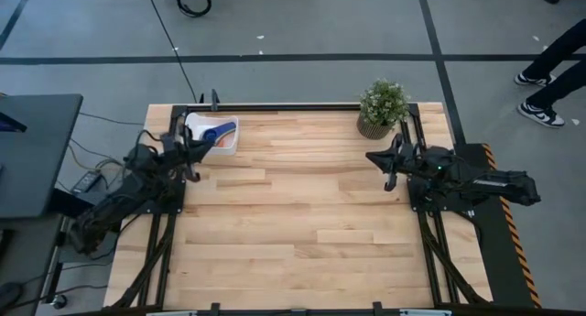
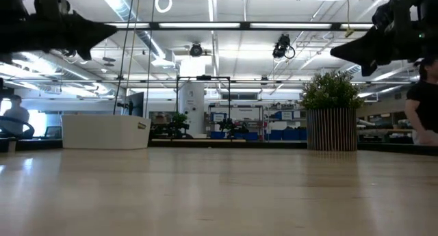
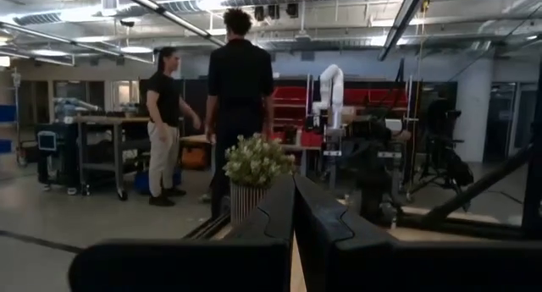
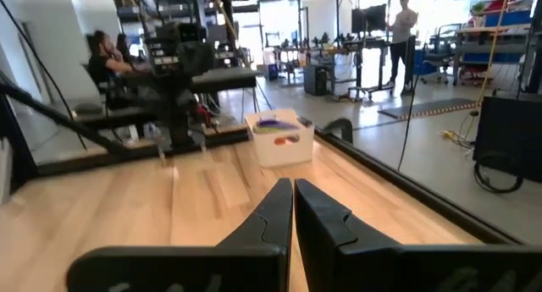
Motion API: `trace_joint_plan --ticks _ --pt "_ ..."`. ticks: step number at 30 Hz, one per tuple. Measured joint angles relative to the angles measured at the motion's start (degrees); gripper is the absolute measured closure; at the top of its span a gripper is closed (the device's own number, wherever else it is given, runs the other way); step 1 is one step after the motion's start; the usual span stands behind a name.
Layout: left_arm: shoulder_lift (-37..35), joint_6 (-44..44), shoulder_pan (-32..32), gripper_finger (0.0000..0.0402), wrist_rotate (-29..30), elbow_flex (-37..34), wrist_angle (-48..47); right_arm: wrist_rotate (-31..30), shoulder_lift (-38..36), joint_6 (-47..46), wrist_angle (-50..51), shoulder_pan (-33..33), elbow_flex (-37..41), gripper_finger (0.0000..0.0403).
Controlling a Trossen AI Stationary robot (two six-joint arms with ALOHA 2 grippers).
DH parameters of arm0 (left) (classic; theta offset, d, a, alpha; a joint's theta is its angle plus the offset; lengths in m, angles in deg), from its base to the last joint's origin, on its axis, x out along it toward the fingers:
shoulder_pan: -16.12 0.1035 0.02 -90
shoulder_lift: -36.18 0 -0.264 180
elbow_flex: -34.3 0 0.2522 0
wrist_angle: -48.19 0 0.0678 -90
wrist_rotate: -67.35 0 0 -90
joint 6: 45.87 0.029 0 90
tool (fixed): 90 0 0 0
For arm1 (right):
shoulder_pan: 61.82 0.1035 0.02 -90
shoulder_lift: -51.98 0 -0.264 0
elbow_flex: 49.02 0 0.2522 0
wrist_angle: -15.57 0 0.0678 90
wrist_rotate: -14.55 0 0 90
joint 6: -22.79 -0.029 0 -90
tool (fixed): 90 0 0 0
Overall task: Nest measuring cups in basket
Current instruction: Return to Home Position
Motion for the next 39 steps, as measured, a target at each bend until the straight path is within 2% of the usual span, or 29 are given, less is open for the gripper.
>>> trace_joint_plan --ticks 3,11,18,27,39 --pt "0.07 0.06 0.0 0.0388 -0.07 -2.21 1.66 -1.5 0.02 1.39 -0.27 0.0 1.66 0.0381" --pt "0.06 3.32 0.02 0.0388 -0.07 -2.25 -5.55 -7.38 0.02 1.74 -0.23 -0.02 4.24 0.0381" --pt "0.04 5.19 0.02 0.0388 -0.08 -2.27 -9.91 -5.67 0.05 2.0 0.57 -0.02 4.24 0.0381" --pt "0.04 6.36 0.04 0.0388 0.24 -2.27 -10.7 -5.39 0.22 1.75 0.61 -0.02 4.24 0.0381" --pt "0.04 3.08 0.04 0.0388 0.18 -2.32 -9.32 -5.3 0.22 1.72 0.61 -0.02 4.24 0.0381"
